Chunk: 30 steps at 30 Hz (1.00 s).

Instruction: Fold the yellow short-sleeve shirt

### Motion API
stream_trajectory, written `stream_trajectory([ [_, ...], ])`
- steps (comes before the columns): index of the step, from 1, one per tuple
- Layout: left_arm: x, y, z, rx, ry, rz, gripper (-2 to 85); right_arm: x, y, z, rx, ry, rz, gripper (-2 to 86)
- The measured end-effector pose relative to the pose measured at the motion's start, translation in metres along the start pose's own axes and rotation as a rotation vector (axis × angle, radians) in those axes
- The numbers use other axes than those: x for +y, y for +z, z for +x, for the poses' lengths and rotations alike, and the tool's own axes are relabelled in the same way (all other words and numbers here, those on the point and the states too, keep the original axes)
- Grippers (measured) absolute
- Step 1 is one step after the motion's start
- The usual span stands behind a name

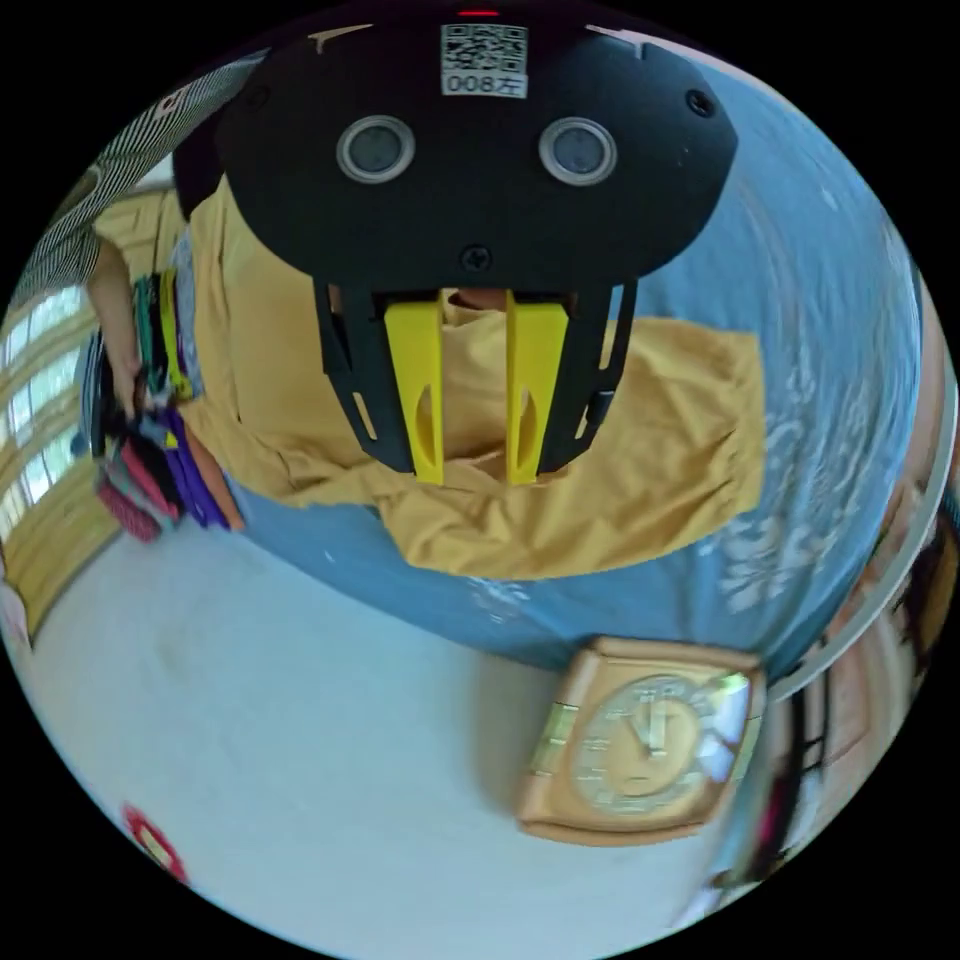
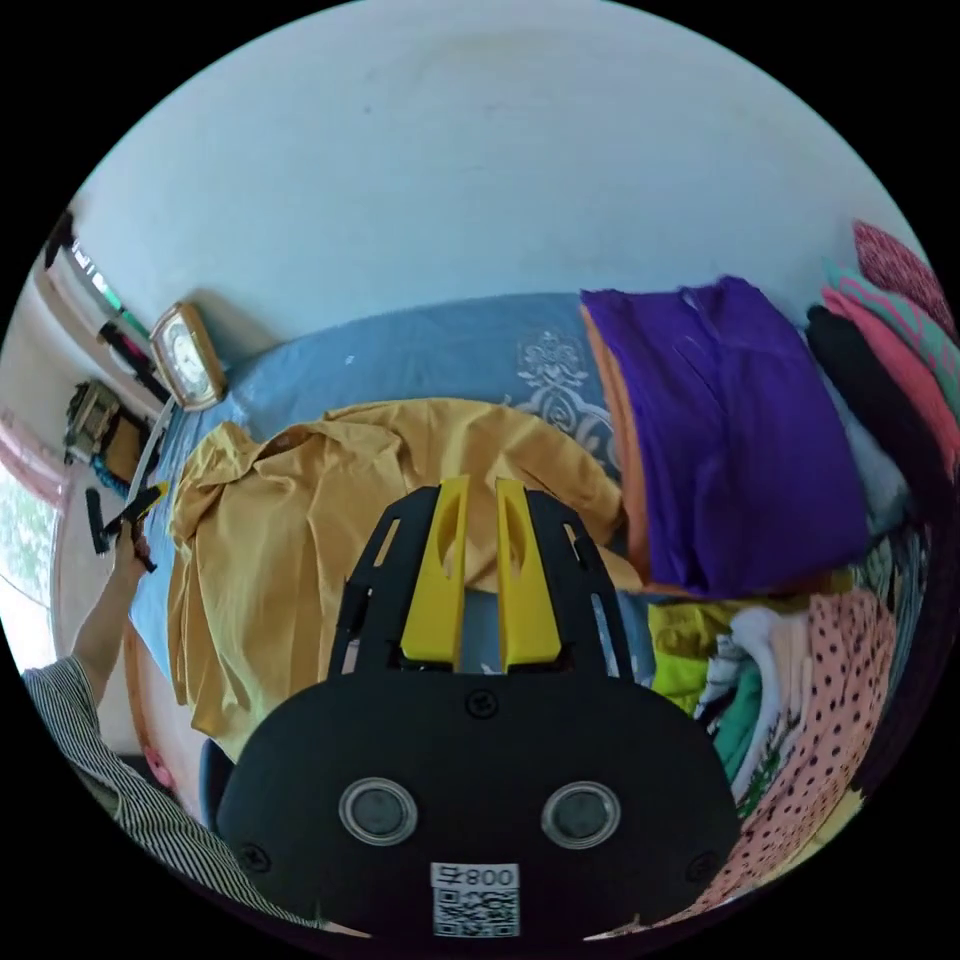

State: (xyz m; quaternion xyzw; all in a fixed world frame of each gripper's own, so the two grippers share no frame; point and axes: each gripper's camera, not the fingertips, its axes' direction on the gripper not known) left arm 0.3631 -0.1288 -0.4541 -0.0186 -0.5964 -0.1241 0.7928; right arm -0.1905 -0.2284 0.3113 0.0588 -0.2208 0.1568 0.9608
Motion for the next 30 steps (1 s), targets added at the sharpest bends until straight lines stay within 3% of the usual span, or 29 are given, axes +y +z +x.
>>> stream_trajectory([
  [6, -0.061, 0.049, 0.091, -0.090, 0.321, -0.176, 11.6, -0.071, 0.071, -0.056, -0.024, -0.159, -0.103, 7.1],
  [14, -0.096, 0.074, 0.138, -0.274, 0.409, -0.258, 2.3, -0.109, 0.152, -0.083, 0.039, -0.151, -0.287, 3.5],
  [19, -0.116, 0.052, 0.150, -0.167, 0.379, -0.162, 2.6, -0.116, 0.152, -0.082, -0.003, -0.142, -0.260, 1.3],
  [23, -0.119, 0.048, 0.161, -0.081, 0.441, -0.180, 9.4, -0.115, 0.129, -0.077, -0.141, -0.110, -0.155, 1.8],
  [27, -0.112, 0.058, 0.163, -0.184, 0.490, -0.266, 10.3, -0.096, 0.101, -0.078, -0.301, -0.199, -0.076, 5.5],
  [30, -0.108, 0.063, 0.159, -0.213, 0.464, -0.287, 7.7, -0.091, 0.104, -0.087, -0.237, -0.266, -0.108, 7.1],
])
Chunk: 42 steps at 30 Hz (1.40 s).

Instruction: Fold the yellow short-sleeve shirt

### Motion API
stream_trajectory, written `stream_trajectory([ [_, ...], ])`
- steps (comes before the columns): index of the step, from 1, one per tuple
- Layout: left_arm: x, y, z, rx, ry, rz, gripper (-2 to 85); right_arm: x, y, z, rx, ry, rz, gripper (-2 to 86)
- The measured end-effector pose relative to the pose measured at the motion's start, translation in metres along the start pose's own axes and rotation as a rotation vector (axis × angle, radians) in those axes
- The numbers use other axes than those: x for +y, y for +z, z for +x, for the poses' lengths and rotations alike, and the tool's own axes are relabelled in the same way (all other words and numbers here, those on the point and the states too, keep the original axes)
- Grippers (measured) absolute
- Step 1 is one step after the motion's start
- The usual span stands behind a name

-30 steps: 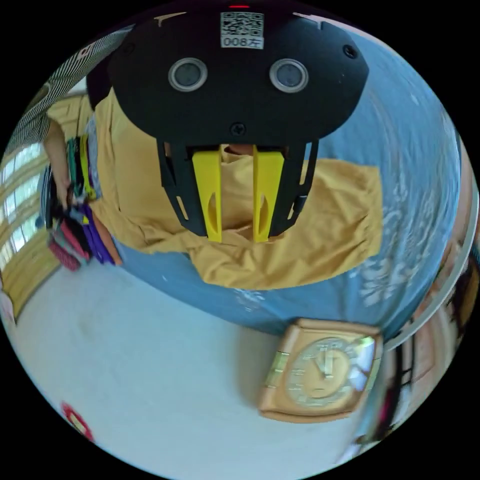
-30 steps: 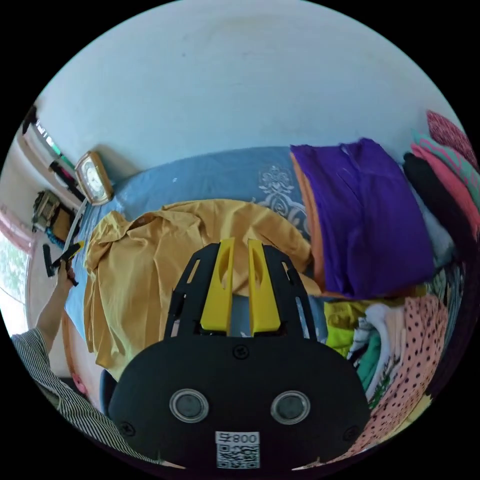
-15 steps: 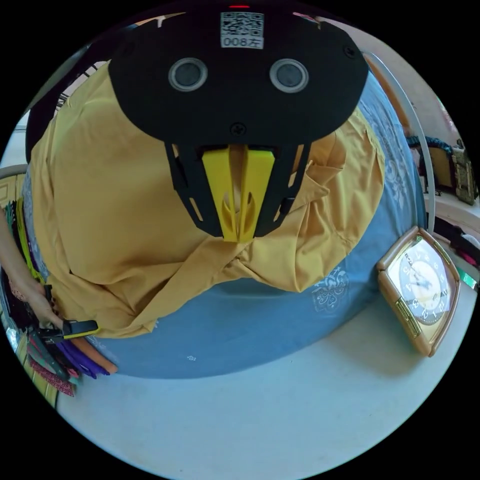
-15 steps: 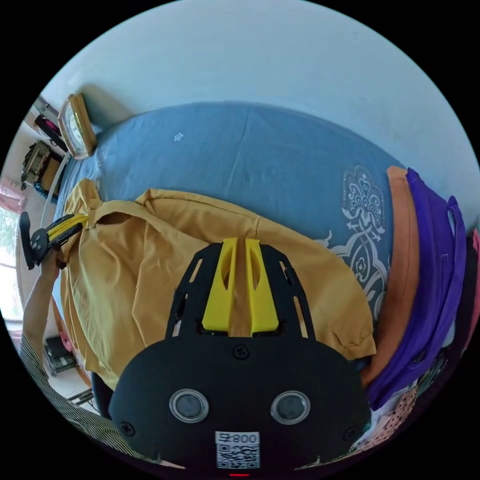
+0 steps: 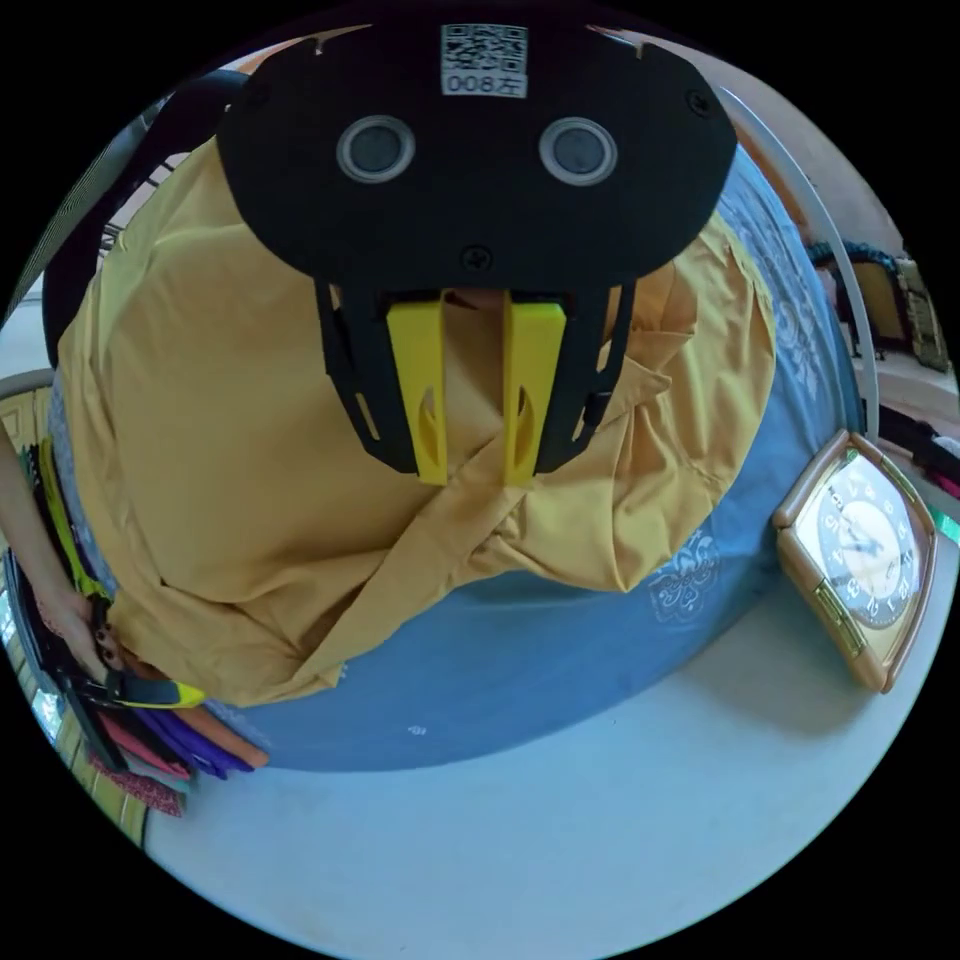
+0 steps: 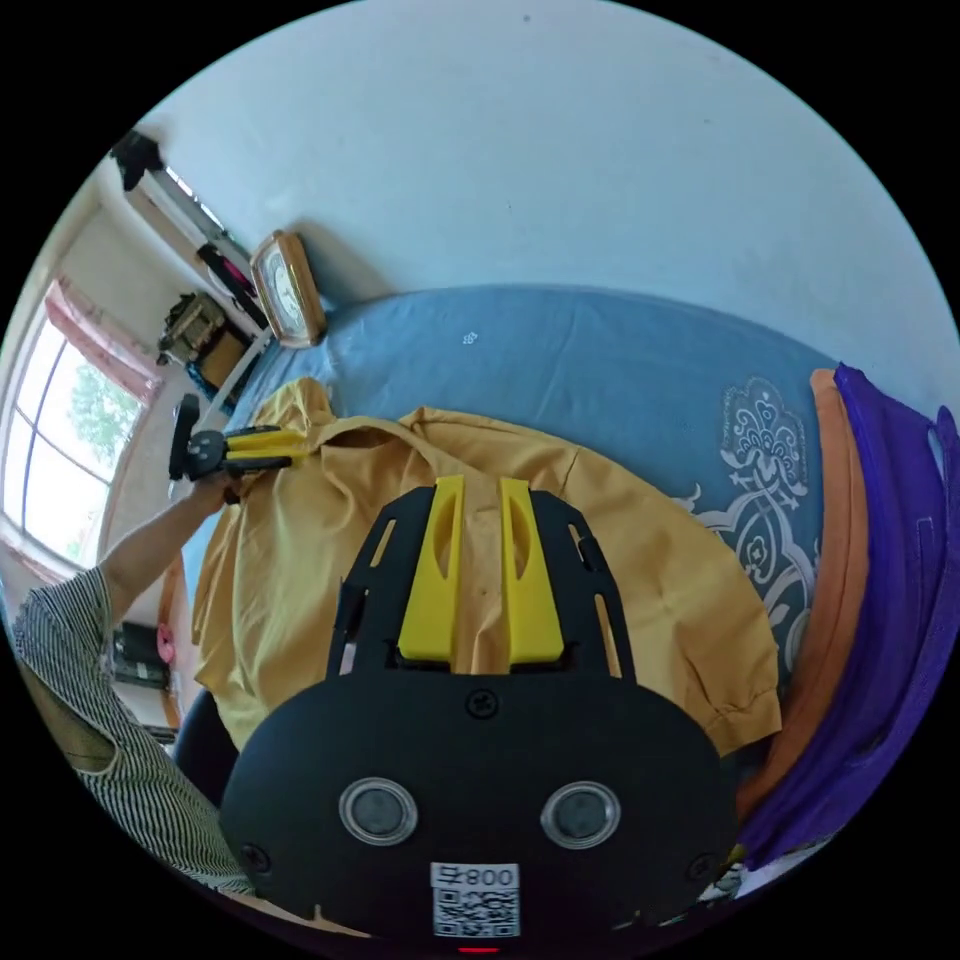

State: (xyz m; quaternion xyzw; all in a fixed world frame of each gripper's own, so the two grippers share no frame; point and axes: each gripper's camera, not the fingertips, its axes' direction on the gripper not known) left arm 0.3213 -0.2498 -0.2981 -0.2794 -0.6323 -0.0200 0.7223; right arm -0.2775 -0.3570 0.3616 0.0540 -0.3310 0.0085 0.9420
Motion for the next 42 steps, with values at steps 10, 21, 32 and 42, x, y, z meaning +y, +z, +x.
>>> stream_trajectory([
  [10, 0.013, -0.019, -0.016, 0.095, -0.145, 0.153, 1.1, -0.015, 0.021, -0.027, 0.042, -0.027, -0.130, 0.7],
  [21, 0.010, -0.017, -0.046, 0.229, -0.315, 0.314, 0.8, -0.034, -0.025, -0.063, 0.036, -0.099, -0.036, 4.3],
  [32, 0.078, 0.050, -0.040, 0.301, -0.345, 0.249, 1.0, 0.009, 0.012, -0.083, 0.192, -0.114, -0.238, 5.7],
  [42, 0.100, 0.067, -0.034, 0.320, -0.406, 0.412, 1.4, 0.034, -0.092, -0.139, 0.213, -0.091, 0.073, 1.1],
])
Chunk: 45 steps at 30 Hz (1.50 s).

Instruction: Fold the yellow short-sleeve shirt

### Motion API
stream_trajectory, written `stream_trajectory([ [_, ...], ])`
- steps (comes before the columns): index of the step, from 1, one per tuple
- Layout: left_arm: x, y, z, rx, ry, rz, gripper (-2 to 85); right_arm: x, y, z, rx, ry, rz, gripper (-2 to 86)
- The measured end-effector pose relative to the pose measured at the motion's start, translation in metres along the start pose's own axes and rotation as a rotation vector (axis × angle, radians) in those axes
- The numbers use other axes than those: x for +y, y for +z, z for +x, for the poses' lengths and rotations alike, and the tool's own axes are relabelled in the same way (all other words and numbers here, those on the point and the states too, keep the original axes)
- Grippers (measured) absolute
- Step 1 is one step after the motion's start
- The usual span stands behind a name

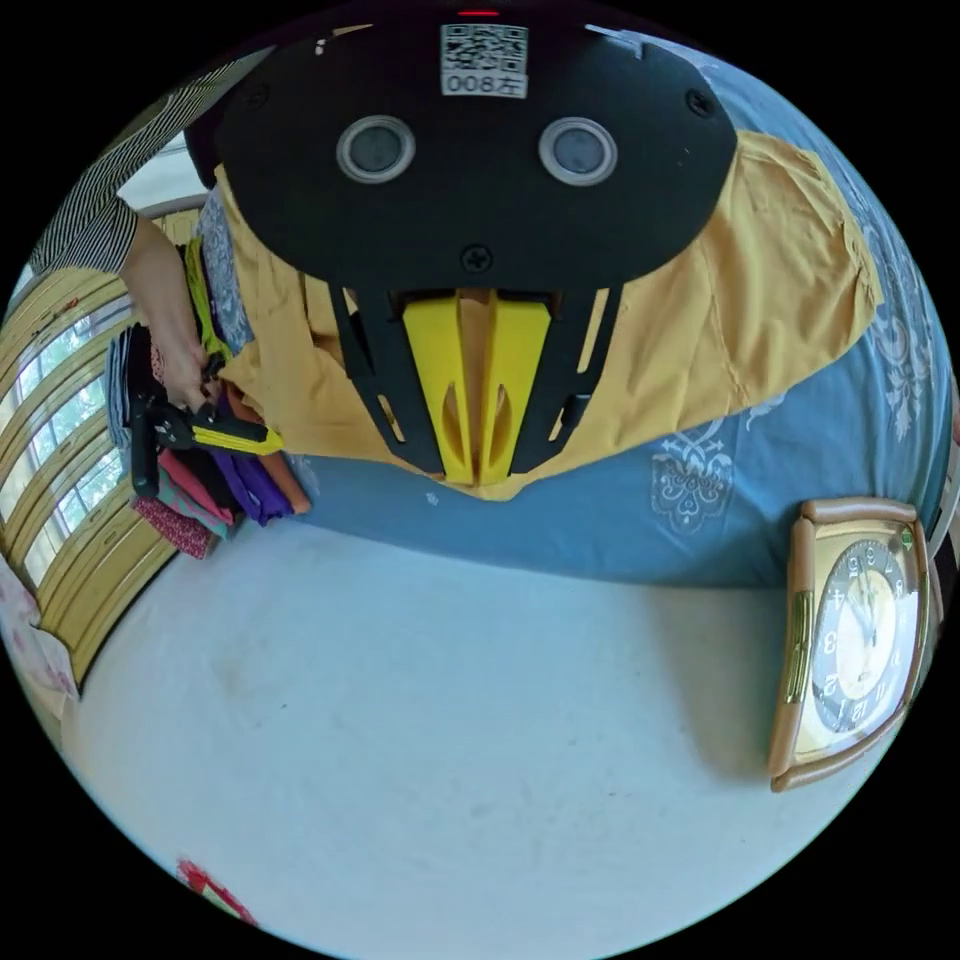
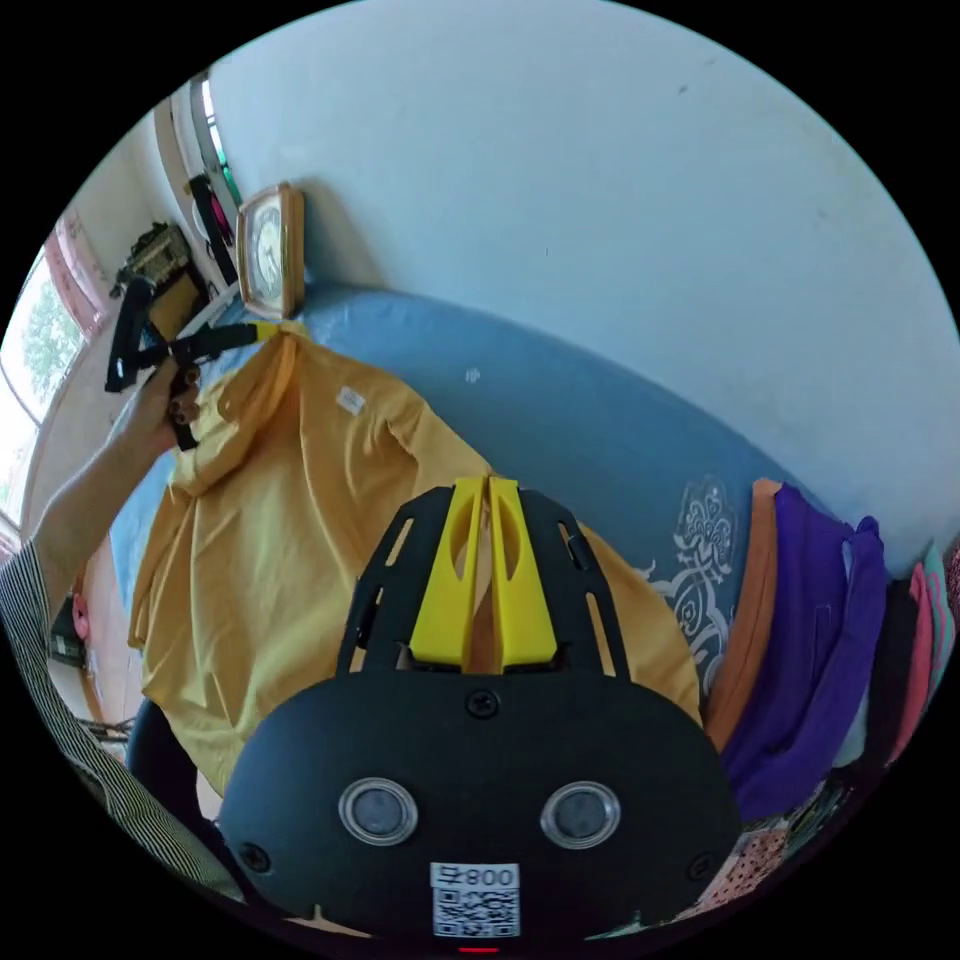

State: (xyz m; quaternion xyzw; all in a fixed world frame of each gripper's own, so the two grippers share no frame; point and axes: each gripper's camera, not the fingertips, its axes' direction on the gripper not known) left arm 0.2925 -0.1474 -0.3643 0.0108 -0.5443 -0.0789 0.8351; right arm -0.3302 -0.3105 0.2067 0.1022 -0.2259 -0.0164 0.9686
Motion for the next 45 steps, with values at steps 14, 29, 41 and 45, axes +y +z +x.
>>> stream_trajectory([
  [14, 0.138, 0.009, -0.047, 0.064, -0.021, -0.149, 7.3, 0.060, 0.009, -0.009, -0.211, 0.082, -0.082, 3.1],
  [29, 0.521, -0.093, -0.064, 0.089, -0.609, -0.278, 10.7, 0.411, -0.115, -0.048, -0.198, 0.340, -0.386, 6.1],
  [41, 0.601, -0.046, -0.007, 0.027, -0.572, -0.353, 6.6, 0.542, -0.116, -0.096, -0.352, 0.549, -0.450, 7.5],
  [45, 0.618, -0.039, 0.011, -0.012, -0.570, -0.387, 1.6, 0.559, -0.125, -0.095, -0.382, 0.564, -0.455, 1.7],
])
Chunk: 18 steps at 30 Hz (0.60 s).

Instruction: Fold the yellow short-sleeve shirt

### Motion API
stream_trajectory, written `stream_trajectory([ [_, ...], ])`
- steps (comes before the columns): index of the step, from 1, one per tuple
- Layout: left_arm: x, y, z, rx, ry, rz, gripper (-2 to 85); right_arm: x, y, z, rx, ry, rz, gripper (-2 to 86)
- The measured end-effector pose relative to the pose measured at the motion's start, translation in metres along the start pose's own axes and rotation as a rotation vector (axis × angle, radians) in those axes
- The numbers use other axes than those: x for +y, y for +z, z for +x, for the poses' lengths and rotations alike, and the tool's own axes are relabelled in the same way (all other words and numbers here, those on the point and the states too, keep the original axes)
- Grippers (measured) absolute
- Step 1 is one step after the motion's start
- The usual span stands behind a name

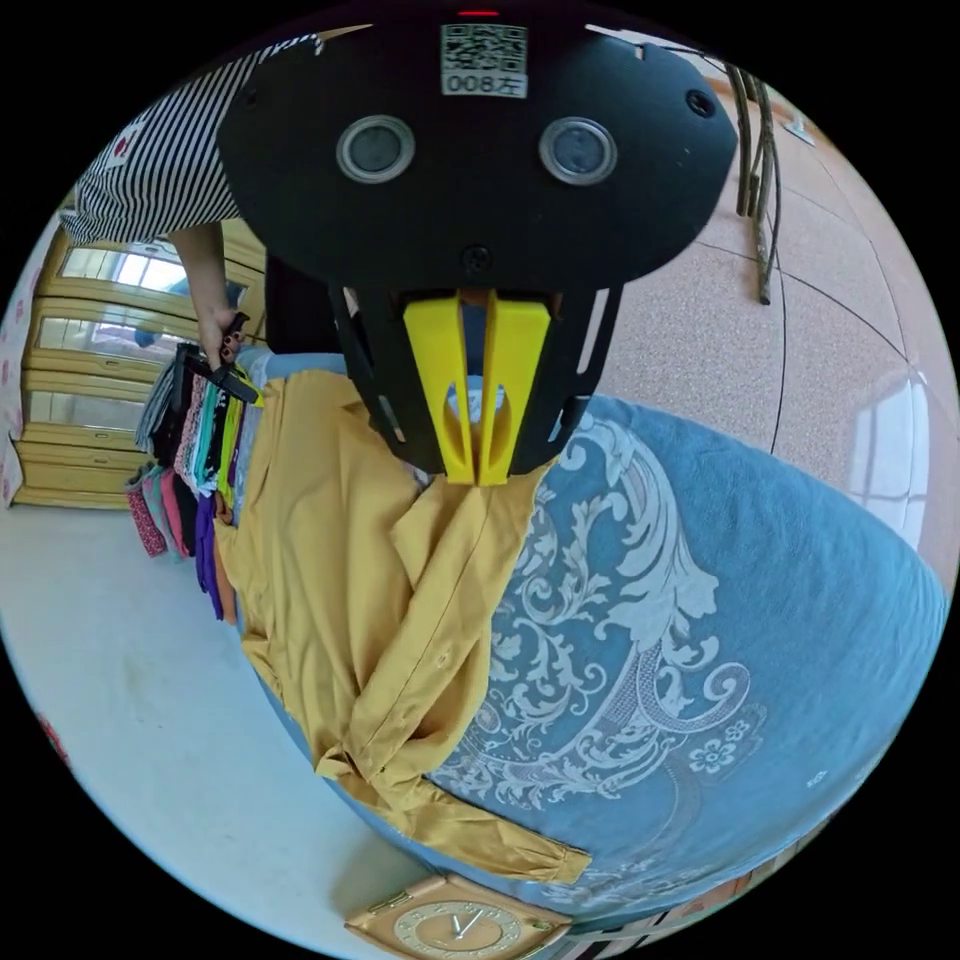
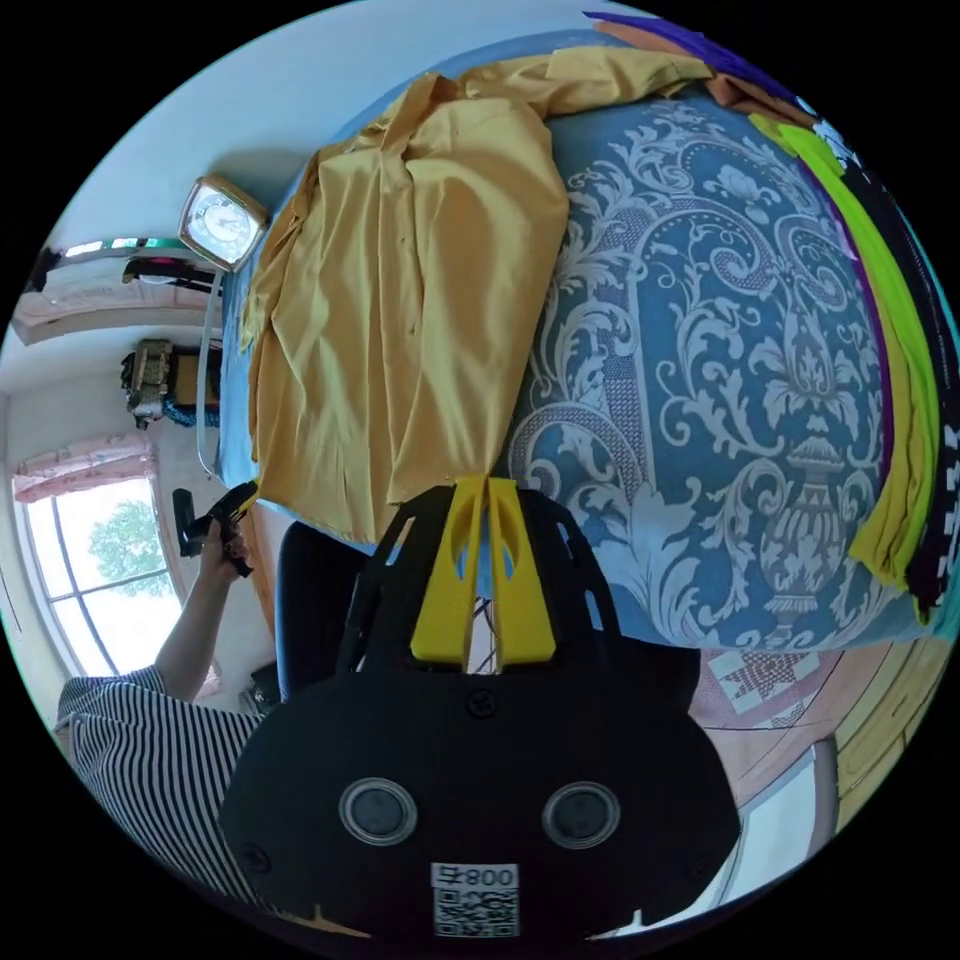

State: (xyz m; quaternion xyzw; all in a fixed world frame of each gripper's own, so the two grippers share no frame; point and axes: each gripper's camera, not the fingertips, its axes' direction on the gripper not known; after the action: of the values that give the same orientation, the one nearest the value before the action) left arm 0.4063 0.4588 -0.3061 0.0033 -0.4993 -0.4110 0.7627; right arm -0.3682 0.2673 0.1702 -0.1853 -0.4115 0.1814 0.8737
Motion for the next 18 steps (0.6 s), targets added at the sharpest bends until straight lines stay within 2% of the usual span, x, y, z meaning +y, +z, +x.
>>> stream_trajectory([
  [9, 0.053, -0.025, 0.021, 0.004, 0.049, 0.191, 0.4, 0.058, -0.060, 0.037, -0.107, 0.044, 0.120, 0.3],
  [15, 0.077, 0.007, 0.035, -0.023, 0.046, 0.138, 0.4, 0.067, -0.048, 0.074, -0.117, 0.174, 0.095, 0.1],
  [18, 0.086, 0.012, 0.051, -0.001, 0.064, 0.168, 0.4, 0.068, -0.058, 0.075, -0.102, 0.208, 0.130, 0.1],
])
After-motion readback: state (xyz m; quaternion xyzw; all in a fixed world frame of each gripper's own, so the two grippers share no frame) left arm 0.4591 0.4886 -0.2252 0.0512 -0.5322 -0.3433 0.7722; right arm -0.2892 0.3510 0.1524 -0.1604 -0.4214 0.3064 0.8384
